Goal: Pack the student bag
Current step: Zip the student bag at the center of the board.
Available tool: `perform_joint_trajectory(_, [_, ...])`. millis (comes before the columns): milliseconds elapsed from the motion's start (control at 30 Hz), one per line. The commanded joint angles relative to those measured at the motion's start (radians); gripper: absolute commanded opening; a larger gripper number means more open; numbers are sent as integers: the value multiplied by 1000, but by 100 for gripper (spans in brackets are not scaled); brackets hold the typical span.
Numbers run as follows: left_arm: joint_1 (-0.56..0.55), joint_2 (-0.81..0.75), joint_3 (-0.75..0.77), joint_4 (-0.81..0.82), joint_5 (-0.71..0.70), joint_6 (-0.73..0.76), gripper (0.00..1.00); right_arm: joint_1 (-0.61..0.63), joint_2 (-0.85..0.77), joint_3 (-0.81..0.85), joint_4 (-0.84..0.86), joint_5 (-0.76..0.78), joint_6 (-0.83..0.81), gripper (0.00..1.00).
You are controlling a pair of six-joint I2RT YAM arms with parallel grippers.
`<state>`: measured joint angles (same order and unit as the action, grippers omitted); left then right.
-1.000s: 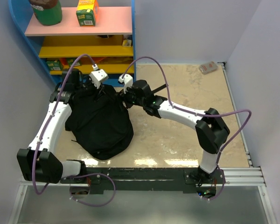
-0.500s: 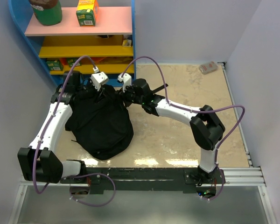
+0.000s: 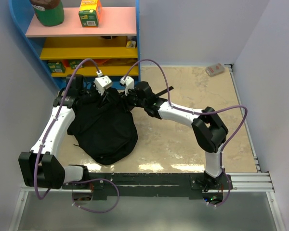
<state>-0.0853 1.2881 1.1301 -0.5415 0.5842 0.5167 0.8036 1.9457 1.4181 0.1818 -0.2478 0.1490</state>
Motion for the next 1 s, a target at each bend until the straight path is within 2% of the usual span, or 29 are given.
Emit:
perform_joint_trajectory(0, [10, -26, -7, 18, 37, 12, 37, -4, -11, 58, 16, 1, 14, 29])
perform_joint_trajectory(33, [10, -24, -10, 18, 39, 16, 37, -6, -16, 48, 30, 1, 17, 16])
perform_joint_trajectory(100, [9, -26, -22, 23, 40, 25, 38, -6, -27, 35, 47, 1, 26, 0])
perform_joint_trajectory(167, [9, -26, -32, 31, 60, 35, 40, -6, -47, 5, 74, 4, 34, 0])
perform_joint_trajectory(267, [7, -19, -46, 61, 110, 57, 50, -6, -77, -39, 103, -2, 50, 0])
perform_joint_trajectory(433, [-2, 75, 0, 54, 218, 149, 72, -6, -149, -158, 186, 25, 89, 0])
perform_joint_trajectory(533, [-27, 174, 55, 13, 221, 215, 83, -7, -185, -202, 222, 30, 106, 0])
perform_joint_trajectory(633, [-60, 255, 92, -6, 189, 282, 87, -7, -192, -212, 228, 35, 115, 0])
perform_joint_trajectory(800, [-83, 290, 118, 54, 210, 309, 89, -7, -192, -212, 223, 18, 127, 0])
perform_joint_trajectory(967, [-117, 344, 157, 23, 209, 385, 90, -12, -217, -231, 234, 31, 138, 0])
